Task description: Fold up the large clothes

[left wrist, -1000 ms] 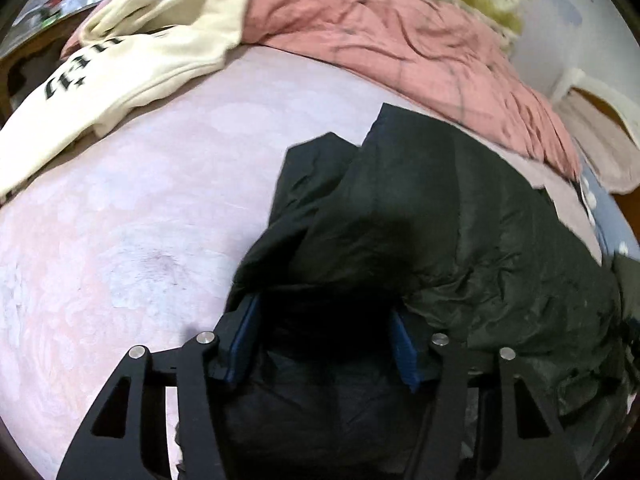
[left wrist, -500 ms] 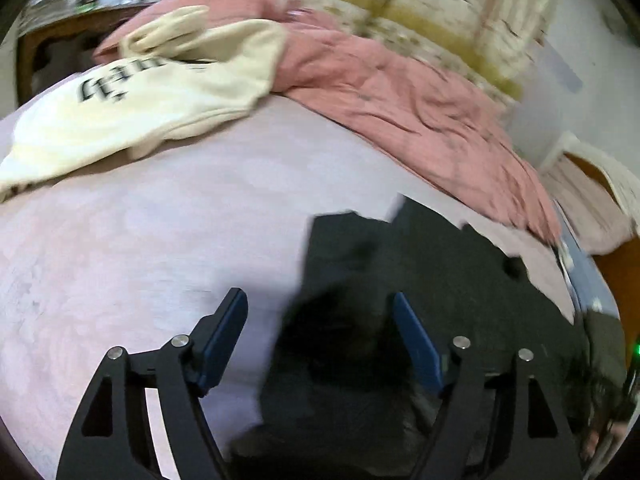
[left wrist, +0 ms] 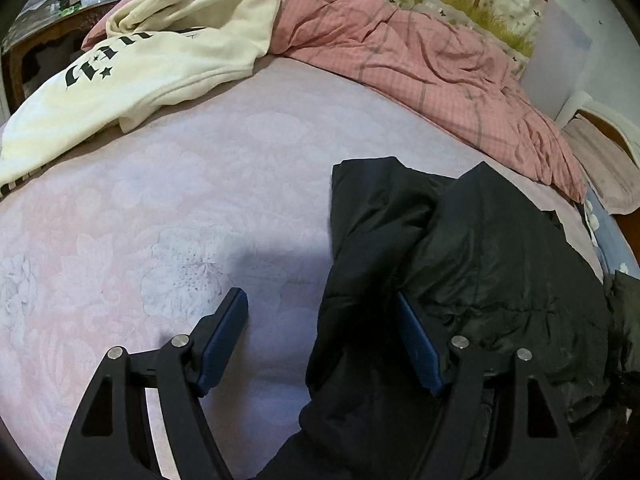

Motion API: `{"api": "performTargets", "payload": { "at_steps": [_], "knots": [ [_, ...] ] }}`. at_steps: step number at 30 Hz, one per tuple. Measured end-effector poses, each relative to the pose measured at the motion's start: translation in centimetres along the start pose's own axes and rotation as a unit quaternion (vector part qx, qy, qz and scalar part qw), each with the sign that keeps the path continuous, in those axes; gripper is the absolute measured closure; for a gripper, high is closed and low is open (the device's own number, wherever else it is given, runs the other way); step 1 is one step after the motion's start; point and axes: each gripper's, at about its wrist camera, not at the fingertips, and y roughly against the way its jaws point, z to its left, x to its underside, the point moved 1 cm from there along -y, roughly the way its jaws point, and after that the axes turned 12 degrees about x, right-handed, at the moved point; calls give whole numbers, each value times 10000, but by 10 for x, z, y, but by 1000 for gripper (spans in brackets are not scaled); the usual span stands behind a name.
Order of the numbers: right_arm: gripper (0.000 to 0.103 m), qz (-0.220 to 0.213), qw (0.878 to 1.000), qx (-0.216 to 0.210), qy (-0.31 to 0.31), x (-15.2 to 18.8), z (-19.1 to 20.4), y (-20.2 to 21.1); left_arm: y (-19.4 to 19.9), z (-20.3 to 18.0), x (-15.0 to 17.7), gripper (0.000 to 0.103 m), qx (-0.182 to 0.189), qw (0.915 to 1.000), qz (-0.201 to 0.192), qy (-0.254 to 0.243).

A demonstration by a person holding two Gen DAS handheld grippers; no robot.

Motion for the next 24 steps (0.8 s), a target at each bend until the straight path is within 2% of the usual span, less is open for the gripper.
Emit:
{"api": "performTargets", "payload": {
  "at_steps": [2,4,6,7,8,9,10,13,16,17,20,21,22,24],
  "knots": [
    [94,89,9999,-25,-78,0,-9,3,2,-1,-2,30,48,10000,-74,-38],
    [94,-54,9995,156,-254,-2,-18,13,6,-6,-8,30,-61,9998,-182,-86],
    [88,-779,9928,684,-597,-6,-24,38,9,-17,-17,30,41,9991,-288,-295],
    [75,-1192,9860,972,-641,-8,-24,52,10,-22,-22,30,73,9986,-327,-419],
    [53,-1598,9790,1125,-585,-10,-20,64,9,-27,-26,30,19,9979,-358,-547],
    [44,-1864,9752,1070,-529,-12,-17,71,7,-31,-31,30,-80,9972,-378,-640],
    [42,-1894,9762,918,-513,-13,-14,71,4,-32,-35,30,-139,9969,-376,-672],
    [42,-1505,9851,453,-694,-16,-14,55,-10,-27,-43,33,-237,9982,-229,-506],
    [42,-1331,9890,97,-633,-21,-16,35,-28,-19,-39,38,-296,9990,106,-317],
    [42,-1253,9908,114,-502,-23,-13,28,-35,-18,-38,38,-270,9988,239,-335],
    [42,-848,9934,740,-210,-27,-2,0,-44,-16,-33,39,-312,9982,377,-341],
    [42,-668,9949,728,-214,-28,-1,-10,-45,-15,-33,47,-273,9985,354,-309],
    [42,-597,9959,608,-288,-29,-2,-15,-45,-14,-33,60,-220,9989,319,-256],
    [42,-533,9964,489,-435,-30,-6,-19,-41,-7,-33,69,-52,9998,176,-14]
  ]
}}
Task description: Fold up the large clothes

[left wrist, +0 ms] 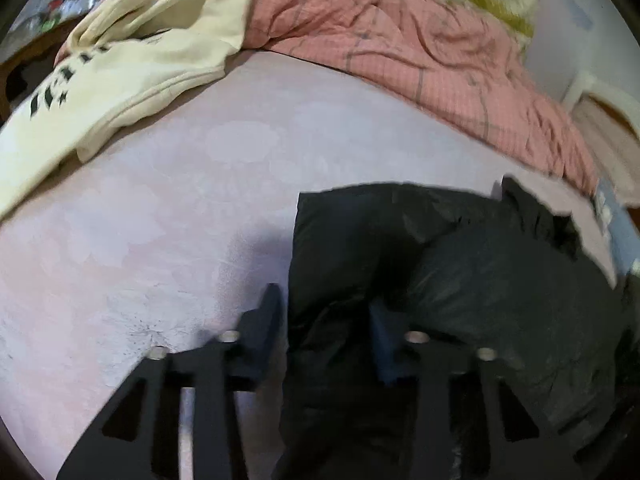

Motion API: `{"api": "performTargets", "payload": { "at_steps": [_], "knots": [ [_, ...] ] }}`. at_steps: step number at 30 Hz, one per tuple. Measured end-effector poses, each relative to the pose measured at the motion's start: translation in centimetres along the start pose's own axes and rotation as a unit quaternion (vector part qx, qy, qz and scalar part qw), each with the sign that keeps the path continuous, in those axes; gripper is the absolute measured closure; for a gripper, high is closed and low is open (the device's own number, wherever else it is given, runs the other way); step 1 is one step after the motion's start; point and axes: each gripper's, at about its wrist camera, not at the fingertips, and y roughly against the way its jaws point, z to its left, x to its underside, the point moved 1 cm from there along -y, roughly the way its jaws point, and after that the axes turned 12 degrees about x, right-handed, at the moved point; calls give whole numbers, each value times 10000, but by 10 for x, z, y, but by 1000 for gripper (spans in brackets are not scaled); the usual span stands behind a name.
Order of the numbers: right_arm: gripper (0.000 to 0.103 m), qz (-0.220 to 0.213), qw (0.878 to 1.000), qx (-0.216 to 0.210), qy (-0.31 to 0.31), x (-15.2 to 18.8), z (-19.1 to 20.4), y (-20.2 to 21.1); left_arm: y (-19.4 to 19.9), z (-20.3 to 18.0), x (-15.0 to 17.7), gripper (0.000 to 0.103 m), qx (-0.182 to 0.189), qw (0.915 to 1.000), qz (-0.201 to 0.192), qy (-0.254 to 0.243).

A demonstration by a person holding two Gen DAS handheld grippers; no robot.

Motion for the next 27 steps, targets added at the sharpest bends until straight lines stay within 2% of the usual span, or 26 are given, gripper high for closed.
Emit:
{"api": "performTargets", "payload": {
  "at_steps": [4,7,9,12,14,16,18,19,21,22,24,27],
  "knots": [
    [42,67,9999,-17,-109,1,-6,-3,9,14,0,78,12,9989,-293,371],
    [42,89,9998,46,-150,1,-7,-3,14,17,0,79,-243,9980,-457,376],
    [42,-43,9998,31,-215,2,-10,1,21,17,-1,82,-321,9975,-515,372],
    [42,-422,9985,-168,-301,1,-21,16,51,-7,-2,84,-361,9953,-888,-138],
    [42,-671,9964,-451,-265,1,-24,32,70,-30,1,84,-252,9937,-913,-598],
    [42,-755,9933,-842,-254,2,-27,46,83,-49,9,84,66,9933,-737,-888],
    [42,-633,9891,-1305,-251,4,-26,53,83,-64,23,84,495,9931,-274,-1026],
    [42,-426,9864,-1578,-183,5,-22,53,80,-73,32,84,645,9905,-3,-1213],
    [42,-110,9842,-1766,-63,7,-14,48,69,-88,44,84,579,9848,351,-1597],
    [42,-12,9840,-1783,32,9,-9,45,62,-90,46,84,556,9847,453,-1589],
    [42,106,9887,-1442,385,13,8,36,37,-84,50,84,631,9854,807,-1357],
    [42,106,9912,-1203,537,12,24,27,3,-68,52,85,446,9868,1069,-1133]
  ]
}}
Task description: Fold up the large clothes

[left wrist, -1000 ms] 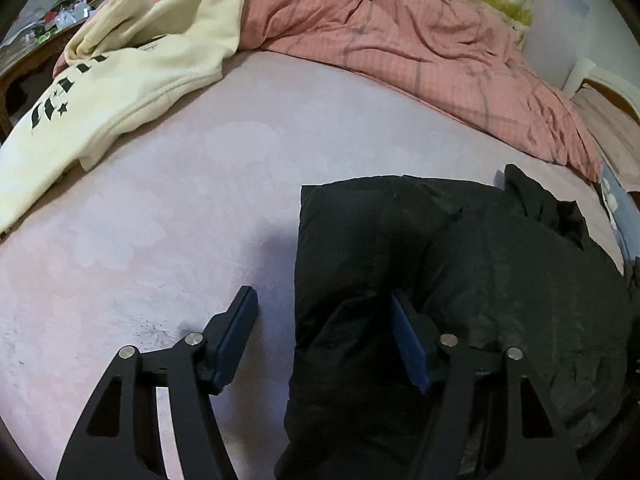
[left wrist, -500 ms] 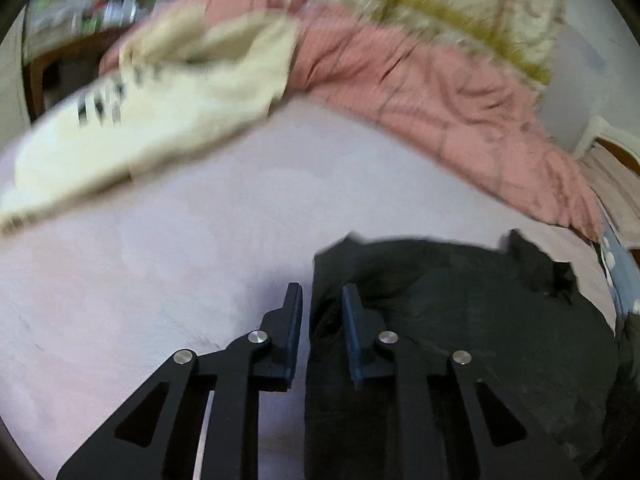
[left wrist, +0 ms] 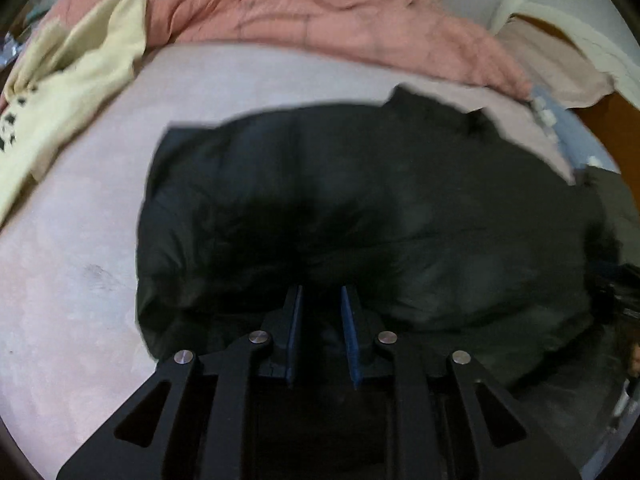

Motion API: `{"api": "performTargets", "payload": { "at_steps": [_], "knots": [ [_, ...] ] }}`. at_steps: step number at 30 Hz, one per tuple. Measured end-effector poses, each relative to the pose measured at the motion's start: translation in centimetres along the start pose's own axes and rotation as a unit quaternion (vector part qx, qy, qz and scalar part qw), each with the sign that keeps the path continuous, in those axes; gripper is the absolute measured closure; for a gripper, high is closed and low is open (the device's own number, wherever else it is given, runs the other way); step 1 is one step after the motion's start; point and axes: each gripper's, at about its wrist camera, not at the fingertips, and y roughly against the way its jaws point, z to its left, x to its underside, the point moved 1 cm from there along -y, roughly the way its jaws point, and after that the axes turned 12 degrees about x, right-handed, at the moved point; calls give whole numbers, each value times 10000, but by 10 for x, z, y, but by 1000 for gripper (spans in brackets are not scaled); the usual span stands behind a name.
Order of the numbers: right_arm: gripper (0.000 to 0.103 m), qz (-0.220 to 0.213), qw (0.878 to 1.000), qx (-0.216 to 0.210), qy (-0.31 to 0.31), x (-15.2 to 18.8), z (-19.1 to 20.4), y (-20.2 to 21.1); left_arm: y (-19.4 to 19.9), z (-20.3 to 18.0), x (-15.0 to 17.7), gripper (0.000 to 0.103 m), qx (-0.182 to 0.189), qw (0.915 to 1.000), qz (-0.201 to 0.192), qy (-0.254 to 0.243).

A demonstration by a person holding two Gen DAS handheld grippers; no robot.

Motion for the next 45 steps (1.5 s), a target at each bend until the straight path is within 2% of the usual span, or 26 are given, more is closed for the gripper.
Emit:
{"api": "performTargets", "payload": {
  "at_steps": [2,4,8,10,11,13,16,19,20,22,23,25,26,27,28,31,34,38,41,43,45],
  "knots": [
    [42,-90,9999,100,-35,-4,2,-6,-4,10,-2,86,169,9996,-69,207],
    [42,-226,9992,296,-111,-7,2,-9,1,13,-5,88,185,9992,-234,284],
    [42,-393,9978,475,-247,-11,-5,-5,6,19,-5,94,72,9979,-467,446],
    [42,-534,9970,462,-322,-8,-9,7,19,13,-2,94,-169,9967,-733,296],
    [42,-677,9959,491,-346,-3,-12,19,28,7,-1,93,-315,9953,-912,121],
    [42,-1013,9929,536,-318,9,-17,45,48,-6,2,86,-407,9915,-1229,-134],
    [31,-1509,9865,503,-384,26,-21,81,83,-22,12,86,-159,9852,-1700,-152],
    [30,-1948,9777,368,-697,41,-25,116,115,-47,29,86,-74,9753,-2189,-298],
    [24,-2075,9740,283,-859,48,-27,125,125,-56,39,85,13,9714,-2348,-339],
    [13,-2325,9658,148,-1140,65,-28,142,141,-72,59,75,142,9642,-2604,-484],
    [13,-2448,9612,115,-1264,74,-27,149,147,-82,72,70,155,9599,-2729,-619],
    [13,-2539,9577,126,-1346,87,-24,160,157,-97,90,39,49,9502,-2996,-858],
    [12,-2529,9581,142,-1337,93,-22,163,161,-105,100,31,3,9444,-3135,-994],
    [12,-2502,9587,165,-1340,99,-21,166,163,-112,108,16,-5,9398,-3231,-1110],
    [12,-2482,9589,182,-1363,104,-19,168,166,-118,113,8,19,9385,-3251,-1160],
    [12,-2508,9573,300,-1409,123,-14,174,172,-131,127,1,261,9368,-3228,-1324],
    [11,-2610,9567,350,-1241,136,-7,179,174,-141,143,1,56,9329,-3285,-1477],
    [10,-2558,9594,473,-1091,143,-2,178,162,-141,163,1,52,9381,-3106,-1531],
    [10,-2558,9605,310,-1050,149,1,178,149,-141,175,1,-37,9447,-2837,-1646],
    [10,-2531,9629,260,-904,153,5,176,133,-141,181,1,-327,9486,-2559,-1832],
    [10,-2494,9668,153,-534,162,13,168,111,-141,187,1,-638,9531,-2083,-2101]
  ]
}}
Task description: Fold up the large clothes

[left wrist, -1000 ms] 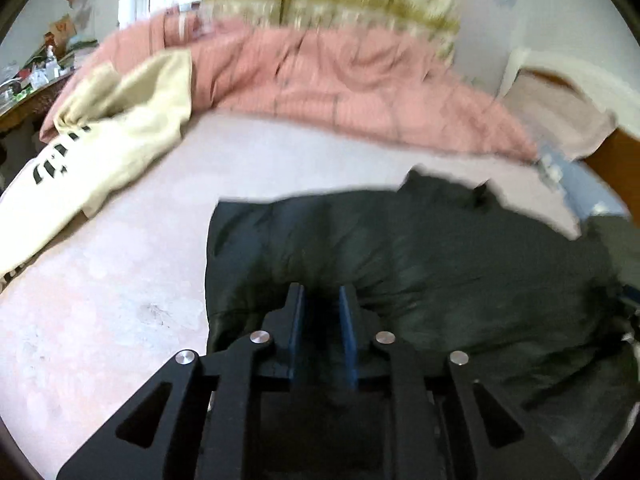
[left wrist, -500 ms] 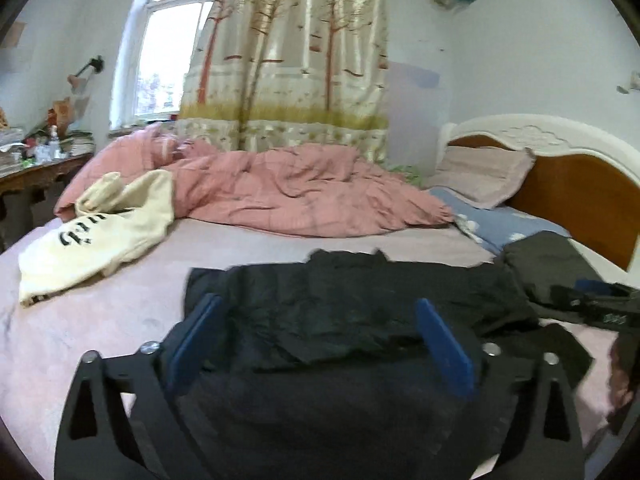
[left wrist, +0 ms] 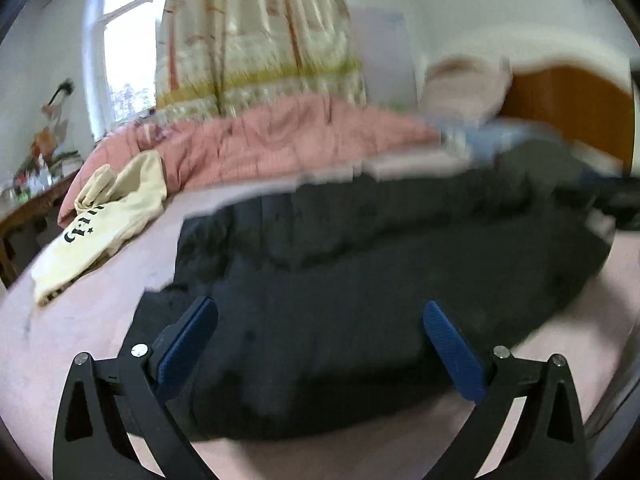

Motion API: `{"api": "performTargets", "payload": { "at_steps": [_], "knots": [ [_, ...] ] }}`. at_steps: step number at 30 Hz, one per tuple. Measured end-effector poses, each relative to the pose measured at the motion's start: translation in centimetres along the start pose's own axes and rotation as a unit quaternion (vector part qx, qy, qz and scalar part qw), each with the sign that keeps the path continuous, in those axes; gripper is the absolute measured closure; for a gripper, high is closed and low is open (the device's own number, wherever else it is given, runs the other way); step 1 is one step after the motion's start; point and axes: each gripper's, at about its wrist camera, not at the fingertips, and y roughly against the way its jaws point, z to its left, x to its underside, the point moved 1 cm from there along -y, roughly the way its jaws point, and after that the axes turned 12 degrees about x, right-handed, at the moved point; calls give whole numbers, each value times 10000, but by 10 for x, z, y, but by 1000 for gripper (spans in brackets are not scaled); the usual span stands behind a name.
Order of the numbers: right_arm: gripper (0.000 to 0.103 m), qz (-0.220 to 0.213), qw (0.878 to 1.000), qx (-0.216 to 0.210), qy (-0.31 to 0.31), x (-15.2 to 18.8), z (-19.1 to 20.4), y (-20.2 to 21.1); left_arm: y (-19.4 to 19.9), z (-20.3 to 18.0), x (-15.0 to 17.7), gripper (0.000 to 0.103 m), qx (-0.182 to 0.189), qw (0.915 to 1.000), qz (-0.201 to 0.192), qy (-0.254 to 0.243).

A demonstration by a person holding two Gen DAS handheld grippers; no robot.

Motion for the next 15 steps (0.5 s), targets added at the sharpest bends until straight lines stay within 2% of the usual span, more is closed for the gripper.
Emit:
{"api": "performTargets", "payload": {
  "at_steps": [2,4,9,13,15],
  "knots": [
    [10,76,9989,-162,432,20,9,-7,-7,-9,12,1,112,9988,273,-378],
    [10,307,9960,-133,831,35,18,-19,-10,-16,21,1,197,9968,400,-670],
    [10,421,9844,-352,1669,53,48,-16,-22,-29,35,1,383,9906,890,-962],
    [9,458,9725,52,2284,76,66,-24,-24,-31,39,1,242,9901,937,-1014],
    [8,311,9706,113,2385,79,68,-24,-29,-20,39,1,-131,9909,926,-966]
  ]
}}
